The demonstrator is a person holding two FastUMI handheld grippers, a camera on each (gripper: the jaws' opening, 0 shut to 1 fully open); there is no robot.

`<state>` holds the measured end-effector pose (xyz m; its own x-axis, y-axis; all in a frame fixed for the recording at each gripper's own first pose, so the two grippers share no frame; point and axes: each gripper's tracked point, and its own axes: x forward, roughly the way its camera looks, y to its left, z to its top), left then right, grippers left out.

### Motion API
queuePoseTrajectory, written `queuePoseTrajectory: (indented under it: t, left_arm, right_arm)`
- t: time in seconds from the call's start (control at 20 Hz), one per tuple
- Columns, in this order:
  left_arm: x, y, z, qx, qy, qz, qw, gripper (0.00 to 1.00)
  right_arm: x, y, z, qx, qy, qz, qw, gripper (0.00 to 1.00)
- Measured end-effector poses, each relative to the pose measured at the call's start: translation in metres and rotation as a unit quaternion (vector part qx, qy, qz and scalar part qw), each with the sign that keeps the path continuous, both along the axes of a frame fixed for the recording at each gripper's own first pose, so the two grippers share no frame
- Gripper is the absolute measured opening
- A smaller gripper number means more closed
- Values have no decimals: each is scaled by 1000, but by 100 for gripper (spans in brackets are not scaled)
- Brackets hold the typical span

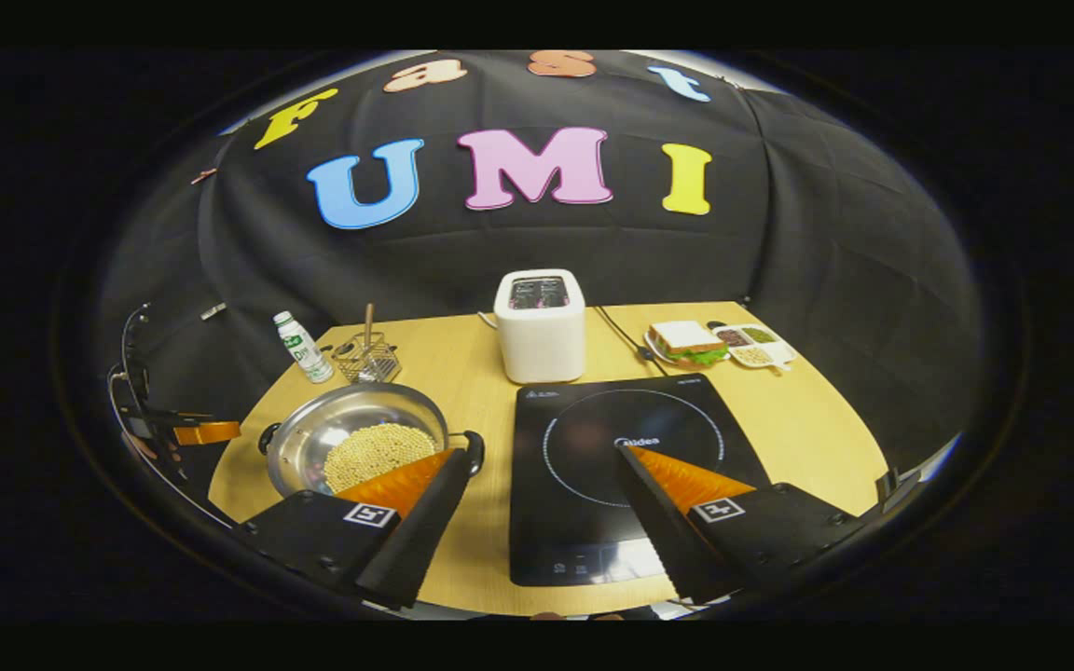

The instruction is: First push the handle of the pot to place it horizontally, then grasp the pot with both hands and set it on the induction cooktop.

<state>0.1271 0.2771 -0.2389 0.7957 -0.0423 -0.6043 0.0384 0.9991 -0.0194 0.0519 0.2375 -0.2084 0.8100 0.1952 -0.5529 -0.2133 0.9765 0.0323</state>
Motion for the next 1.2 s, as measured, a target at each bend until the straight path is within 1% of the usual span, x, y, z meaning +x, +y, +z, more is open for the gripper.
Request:
queuePoseTrajectory:
  t: [0.15, 0.3, 0.6, 0.7, 0.75, 0.8, 0.85, 1.2]
  left_arm:
    - [8, -7, 0, -16, -14, 1, 1000, 99]
    - [14, -11, -3, -33, -19, 3, 999, 97]
    - [20, -10, -18, -66, -19, 26, 997, 95]
    - [23, -10, -26, -77, -12, 31, 997, 95]
    - [24, -9, -29, -79, -9, 36, 996, 95]
    - [25, -9, -32, -83, -7, 38, 996, 95]
    - [26, -9, -34, -88, -6, 38, 995, 95]
    - [39, -15, -53, -100, 9, 32, 994, 96]
  right_arm:
    - [15, 29, -18, 6, 19, 35, 999, 99]
    - [25, 50, -39, 6, 47, 60, 997, 99]
    - [40, 75, -76, 11, 86, 88, 992, 99]
    - [44, 81, -87, 18, 101, 88, 991, 99]
    - [43, 85, -91, 25, 108, 89, 990, 94]
    - [46, 89, -95, 29, 113, 90, 989, 99]
    - [47, 92, -101, 29, 115, 92, 989, 99]
    - [43, 98, -135, -8, 135, 121, 983, 100]
